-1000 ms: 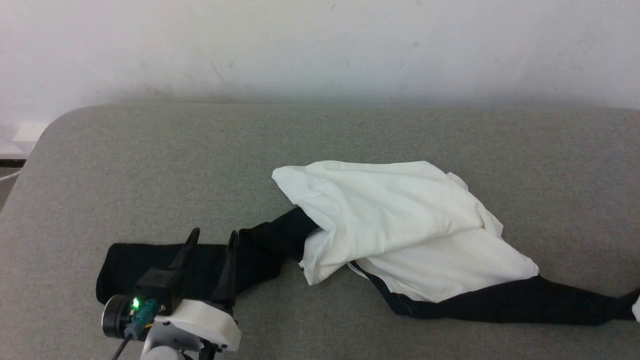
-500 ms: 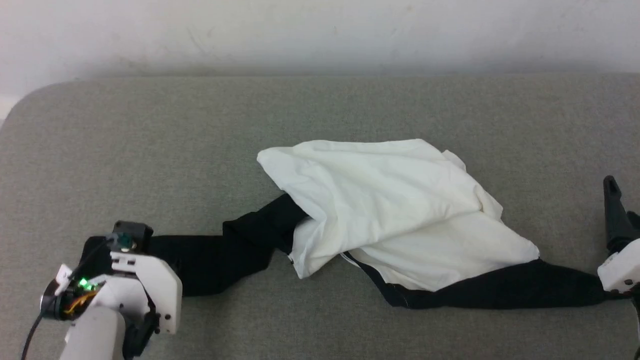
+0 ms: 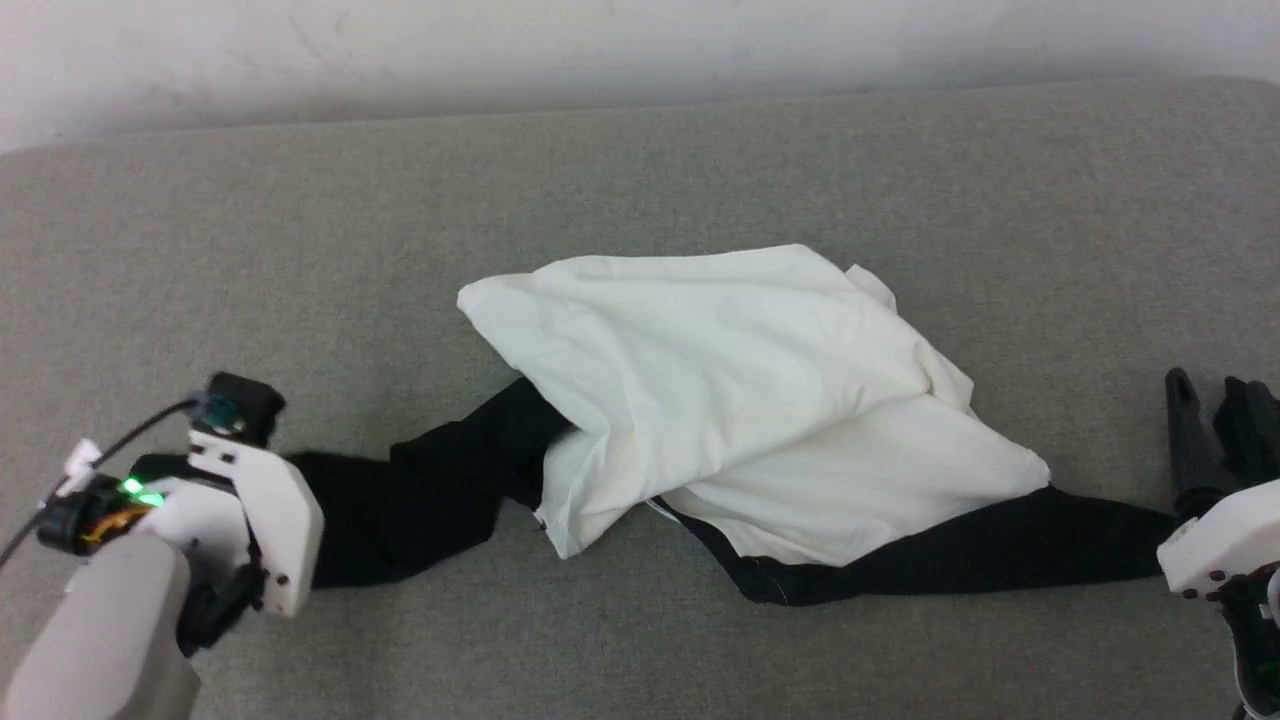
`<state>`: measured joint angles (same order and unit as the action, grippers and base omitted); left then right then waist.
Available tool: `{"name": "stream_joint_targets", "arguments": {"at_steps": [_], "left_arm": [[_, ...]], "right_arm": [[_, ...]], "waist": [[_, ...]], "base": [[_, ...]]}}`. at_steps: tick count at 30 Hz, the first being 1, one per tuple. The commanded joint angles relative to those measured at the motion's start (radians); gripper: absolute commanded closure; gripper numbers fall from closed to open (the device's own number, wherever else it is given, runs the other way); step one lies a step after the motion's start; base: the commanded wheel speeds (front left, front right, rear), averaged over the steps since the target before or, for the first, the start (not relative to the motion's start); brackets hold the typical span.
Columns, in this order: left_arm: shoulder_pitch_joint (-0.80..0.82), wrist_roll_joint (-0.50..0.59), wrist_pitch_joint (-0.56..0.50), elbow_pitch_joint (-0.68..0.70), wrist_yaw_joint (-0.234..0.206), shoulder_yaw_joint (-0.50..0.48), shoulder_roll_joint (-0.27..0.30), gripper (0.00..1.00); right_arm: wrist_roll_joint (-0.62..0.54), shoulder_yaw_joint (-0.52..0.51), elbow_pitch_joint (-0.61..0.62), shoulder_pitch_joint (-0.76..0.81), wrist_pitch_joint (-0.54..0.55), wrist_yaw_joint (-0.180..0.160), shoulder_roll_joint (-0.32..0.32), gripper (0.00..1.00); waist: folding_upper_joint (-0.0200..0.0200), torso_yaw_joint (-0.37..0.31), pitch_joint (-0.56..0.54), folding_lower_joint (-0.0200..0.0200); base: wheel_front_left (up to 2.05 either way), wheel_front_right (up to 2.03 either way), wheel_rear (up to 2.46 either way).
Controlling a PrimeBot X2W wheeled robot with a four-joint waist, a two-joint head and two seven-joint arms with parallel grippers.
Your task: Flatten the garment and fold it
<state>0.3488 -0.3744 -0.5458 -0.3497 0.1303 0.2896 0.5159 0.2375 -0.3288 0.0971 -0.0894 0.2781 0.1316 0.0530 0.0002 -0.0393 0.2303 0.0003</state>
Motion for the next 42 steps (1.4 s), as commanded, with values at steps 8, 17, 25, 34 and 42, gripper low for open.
{"name": "stream_joint_targets", "arguments": {"at_steps": [8, 17, 25, 34, 42], "left_arm": [[0.183, 0.068, 0.385, -0.044, -0.115, -0.126, 0.045, 1.0], [0.28, 0.089, 0.7, -0.229, -0.228, -0.209, 0.026, 1.0], [0.286, 0.071, 0.67, -0.46, -0.217, -0.181, -0.025, 0.0], [0.265, 0.08, 0.796, -0.397, -0.186, -0.155, -0.067, 0.0], [0.01, 0.128, 0.807, 0.023, -0.176, -0.139, -0.13, 0.0]], "right_arm": [[-0.013, 0.023, -0.04, 0.001, -0.028, -0.001, -0.003, 0.0], [-0.013, 0.051, -0.068, -0.004, -0.046, -0.001, -0.003, 0.0], [-0.01, 0.092, -0.089, -0.01, -0.052, -0.001, -0.003, 0.0], [-0.032, 0.124, -0.073, 0.031, -0.027, -0.001, -0.003, 0.0], [-0.024, 0.229, -0.026, 0.1, 0.046, -0.001, 0.039, 0.0]], "waist": [[-0.0002, -0.028, -0.034, -0.0003], [-0.0002, -0.055, -0.008, -0.0003], [-0.0002, -0.041, -0.015, -0.0003], [-0.0002, 0.023, -0.102, -0.0003], [-0.0002, 0.092, -0.174, -0.0003]], "base": [[0.0, 0.0, 0.0], [0.0, 0.0, 0.0], [0.0, 0.0, 0.0], [0.0, 0.0, 0.0], [0.0, 0.0, 0.0]]}}
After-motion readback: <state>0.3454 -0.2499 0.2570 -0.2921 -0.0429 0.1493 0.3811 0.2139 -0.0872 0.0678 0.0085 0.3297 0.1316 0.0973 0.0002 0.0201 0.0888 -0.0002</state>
